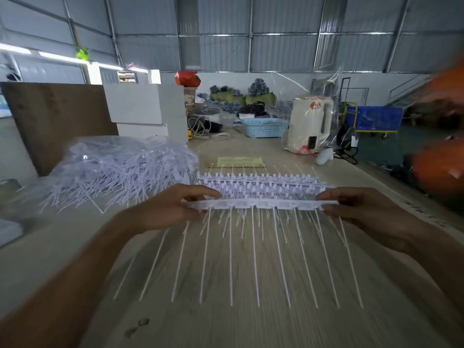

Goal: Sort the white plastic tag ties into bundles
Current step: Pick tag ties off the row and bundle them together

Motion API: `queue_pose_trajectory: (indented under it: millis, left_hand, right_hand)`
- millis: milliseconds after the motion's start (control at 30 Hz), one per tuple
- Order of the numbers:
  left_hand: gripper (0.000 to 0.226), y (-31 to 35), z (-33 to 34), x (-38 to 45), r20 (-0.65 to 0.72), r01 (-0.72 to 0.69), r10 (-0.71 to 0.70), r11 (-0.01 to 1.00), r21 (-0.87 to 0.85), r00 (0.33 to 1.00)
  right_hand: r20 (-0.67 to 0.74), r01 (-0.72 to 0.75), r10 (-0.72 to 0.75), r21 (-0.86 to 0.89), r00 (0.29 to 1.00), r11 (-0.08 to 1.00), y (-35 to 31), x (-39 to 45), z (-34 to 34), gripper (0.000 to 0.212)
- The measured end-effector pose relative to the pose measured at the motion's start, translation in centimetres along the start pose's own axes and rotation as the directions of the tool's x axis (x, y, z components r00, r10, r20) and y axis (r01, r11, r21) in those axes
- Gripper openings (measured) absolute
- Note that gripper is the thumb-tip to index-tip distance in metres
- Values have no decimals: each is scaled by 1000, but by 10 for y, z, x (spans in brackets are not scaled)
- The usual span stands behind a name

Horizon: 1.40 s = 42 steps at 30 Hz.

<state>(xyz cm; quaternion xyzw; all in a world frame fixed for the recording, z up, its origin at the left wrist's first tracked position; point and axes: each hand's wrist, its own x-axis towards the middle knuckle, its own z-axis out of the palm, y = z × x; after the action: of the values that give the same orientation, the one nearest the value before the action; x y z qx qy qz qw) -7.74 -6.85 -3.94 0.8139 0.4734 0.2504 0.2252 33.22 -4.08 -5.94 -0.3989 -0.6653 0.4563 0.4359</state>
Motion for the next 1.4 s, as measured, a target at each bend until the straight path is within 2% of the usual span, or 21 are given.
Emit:
queue_pose_trajectory:
  millis: [67,100,200,233,367,433,500,633,700,833,900,967,1033,1067,1133,1167,1200,1333,1400]
  left_hand:
    - [56,4,0,-5,90,40,-27,989,-141,996]
    - [55,8,3,-4,77,41,-29,987,-154,997]
    - [45,30,21,13,-130,-29,21,998,-60,991]
    - [40,41,28,22,-147,-54,49,998,-32,988]
    - [29,78,66,56,-16,-120,126,974,191,992]
    - [23,86,83,65,-49,-134,151,960,244,987]
    - [20,86,96,66,-118,-148,181,958,246,976]
    - [19,79,104,58,-166,-220,259,950,223,951]
    - [17,80,109,54,-238,-204,288,923,326,927]
    - [29,83,120,49,-289,-193,378,839,509,880]
    - [34,83,120,48,-288,-215,426,806,552,858]
    - [33,83,119,47,-283,-220,444,788,575,850]
    - [32,82,119,46,-267,-225,442,786,576,856]
    - [31,82,119,45,-257,-228,437,786,574,862]
    - [30,80,120,45,-241,-234,424,798,555,873]
    - [29,79,120,46,-240,-235,417,806,543,877]
    - [28,79,119,46,-242,-234,411,813,533,879]
    - [25,79,122,47,-251,-237,401,833,499,881]
    - [23,77,125,47,-241,-236,366,868,437,899]
  right_hand:
    - [-2,45,-45,-50,999,998,-1,0,4,23]
    - [3,67,-67,-67,998,996,-1,-1,6,22]
    - [7,118,-118,-65,993,991,-1,-2,16,20]
    - [16,128,-127,-63,992,990,1,-2,21,19]
    - [87,76,-73,-31,994,997,3,-4,37,14]
    - [86,42,-44,34,995,999,4,-6,44,14]
    - [34,62,-65,70,997,996,2,-7,51,12]
    - [-124,107,-95,92,988,990,-4,-5,54,15]
    - [-132,68,-51,129,990,989,-4,-6,59,13]
    - [-71,-149,164,188,984,971,-10,-11,65,12]
    - [-8,-226,229,122,973,966,-15,-14,58,22]
    - [42,-212,210,47,977,976,-19,-17,54,25]
    - [35,-99,100,-29,994,995,-21,-19,54,26]
    - [9,-8,9,-141,1000,990,-21,-19,55,26]
    - [5,172,-190,-452,982,875,-20,-18,56,23]
    - [25,225,-254,-550,967,805,-20,-18,58,21]
    - [33,251,-286,-584,958,772,-21,-17,58,20]
    - [64,261,-267,-509,962,820,-22,-21,58,23]
    - [97,283,-284,-608,954,742,-21,-22,59,23]
